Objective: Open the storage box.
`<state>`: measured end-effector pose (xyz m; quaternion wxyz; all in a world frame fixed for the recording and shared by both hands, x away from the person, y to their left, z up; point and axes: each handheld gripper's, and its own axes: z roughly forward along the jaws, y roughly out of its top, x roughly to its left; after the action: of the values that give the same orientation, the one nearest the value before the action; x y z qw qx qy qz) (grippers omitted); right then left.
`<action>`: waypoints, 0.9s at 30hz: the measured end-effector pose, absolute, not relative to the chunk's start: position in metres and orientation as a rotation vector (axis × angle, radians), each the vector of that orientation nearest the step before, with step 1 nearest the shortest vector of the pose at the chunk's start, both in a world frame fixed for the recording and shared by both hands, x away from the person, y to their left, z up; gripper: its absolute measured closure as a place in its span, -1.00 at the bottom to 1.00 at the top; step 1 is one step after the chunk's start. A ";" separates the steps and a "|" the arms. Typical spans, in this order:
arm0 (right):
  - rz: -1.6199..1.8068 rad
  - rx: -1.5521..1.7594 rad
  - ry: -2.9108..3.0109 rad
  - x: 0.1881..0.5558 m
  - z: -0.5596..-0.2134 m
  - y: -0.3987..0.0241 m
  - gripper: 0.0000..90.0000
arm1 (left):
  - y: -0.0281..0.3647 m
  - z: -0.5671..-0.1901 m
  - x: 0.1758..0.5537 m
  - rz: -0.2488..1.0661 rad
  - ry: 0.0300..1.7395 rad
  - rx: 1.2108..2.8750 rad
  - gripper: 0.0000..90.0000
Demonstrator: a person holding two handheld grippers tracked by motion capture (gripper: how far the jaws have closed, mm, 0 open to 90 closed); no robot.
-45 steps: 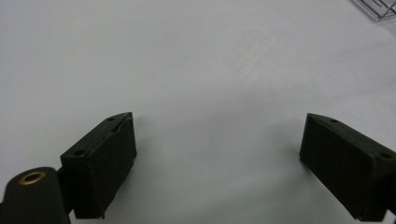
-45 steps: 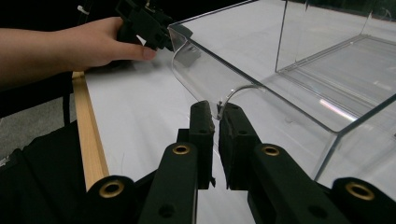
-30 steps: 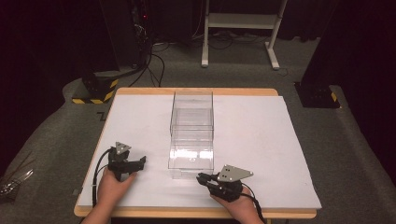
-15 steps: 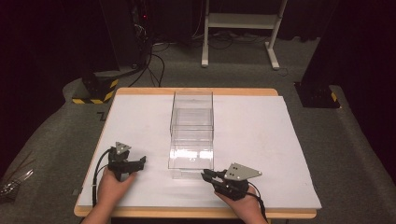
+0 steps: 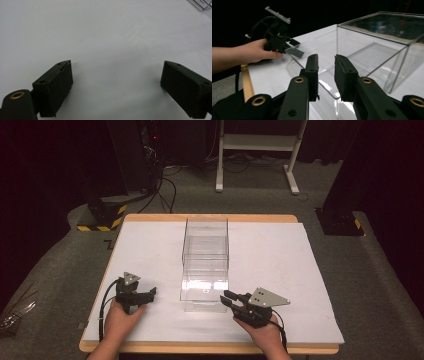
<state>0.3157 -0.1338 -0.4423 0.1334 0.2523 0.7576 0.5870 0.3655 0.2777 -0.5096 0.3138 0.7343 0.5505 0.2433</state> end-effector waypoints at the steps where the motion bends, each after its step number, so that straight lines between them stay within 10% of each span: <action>1: 1.696 0.743 2.190 0.317 -0.442 -0.135 0.61 | 0.278 -0.510 0.365 0.641 1.451 1.936 -0.75; 27: 1.267 1.028 2.038 0.356 -0.468 -0.202 0.23 | 0.278 -0.509 0.365 0.641 1.450 1.940 -0.75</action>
<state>0.3561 -0.2018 -0.4677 0.2626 0.3799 0.7533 0.4682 0.3654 0.2779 -0.5095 0.3128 0.7355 0.5498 0.2429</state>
